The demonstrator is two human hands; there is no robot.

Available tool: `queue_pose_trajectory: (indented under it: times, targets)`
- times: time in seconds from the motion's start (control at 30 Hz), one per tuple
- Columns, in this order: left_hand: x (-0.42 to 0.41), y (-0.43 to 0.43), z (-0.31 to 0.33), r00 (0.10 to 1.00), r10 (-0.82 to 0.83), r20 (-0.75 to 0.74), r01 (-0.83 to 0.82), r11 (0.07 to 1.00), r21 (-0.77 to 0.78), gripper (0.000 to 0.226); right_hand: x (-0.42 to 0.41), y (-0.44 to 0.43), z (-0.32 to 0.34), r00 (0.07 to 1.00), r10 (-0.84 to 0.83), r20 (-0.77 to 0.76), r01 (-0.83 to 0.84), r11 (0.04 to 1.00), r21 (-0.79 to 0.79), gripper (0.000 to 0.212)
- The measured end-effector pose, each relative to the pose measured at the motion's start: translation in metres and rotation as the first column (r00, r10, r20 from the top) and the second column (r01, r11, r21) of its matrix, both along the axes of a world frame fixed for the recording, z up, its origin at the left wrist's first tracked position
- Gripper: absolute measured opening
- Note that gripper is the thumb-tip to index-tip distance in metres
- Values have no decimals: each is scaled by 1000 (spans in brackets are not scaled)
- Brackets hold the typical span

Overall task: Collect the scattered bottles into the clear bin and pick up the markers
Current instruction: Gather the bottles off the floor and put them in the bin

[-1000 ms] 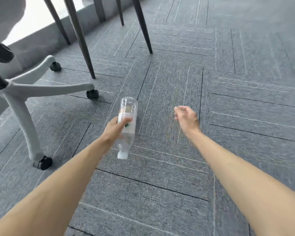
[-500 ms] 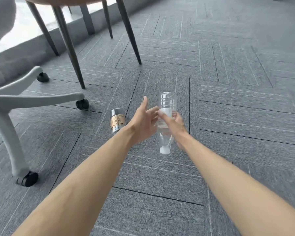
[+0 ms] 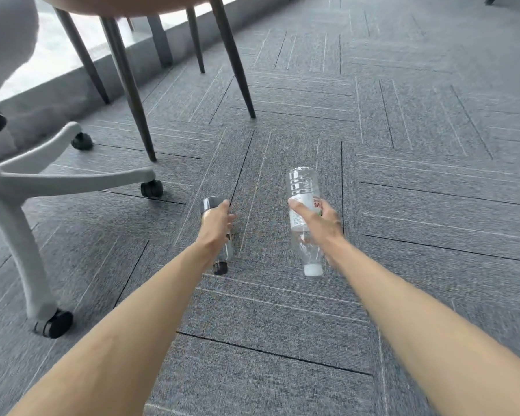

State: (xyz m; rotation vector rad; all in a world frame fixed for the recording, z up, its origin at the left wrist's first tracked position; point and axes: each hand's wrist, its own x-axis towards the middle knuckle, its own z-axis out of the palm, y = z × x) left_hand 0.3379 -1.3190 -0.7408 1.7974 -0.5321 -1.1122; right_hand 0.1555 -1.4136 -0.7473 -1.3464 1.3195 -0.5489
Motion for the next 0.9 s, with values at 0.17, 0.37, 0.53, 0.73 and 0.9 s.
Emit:
queue_pose_trajectory:
  times: [0.17, 0.37, 0.53, 0.73, 0.9]
  targets:
    - [21, 4, -17, 974, 14, 224, -22, 999, 33, 41, 9, -4, -3, 999, 30, -21, -30, 999, -13, 63]
    - [47, -6, -47, 918, 51, 394, -130, 976, 176, 54, 16, -11, -13, 995, 66, -74, -66, 998, -7, 52]
    - [57, -17, -75, 952, -22, 304, -93, 929, 359, 82, 18, -20, -29, 991, 68, -113, -69, 998, 1, 48]
    - [55, -29, -89, 970, -20, 244, -85, 907, 413, 77, 16, -27, -47, 987, 56, -151, -54, 998, 16, 60]
    - [59, -32, -94, 980, 10, 200, -92, 912, 401, 73, 13, -29, -56, 990, 61, -128, -56, 997, 46, 61]
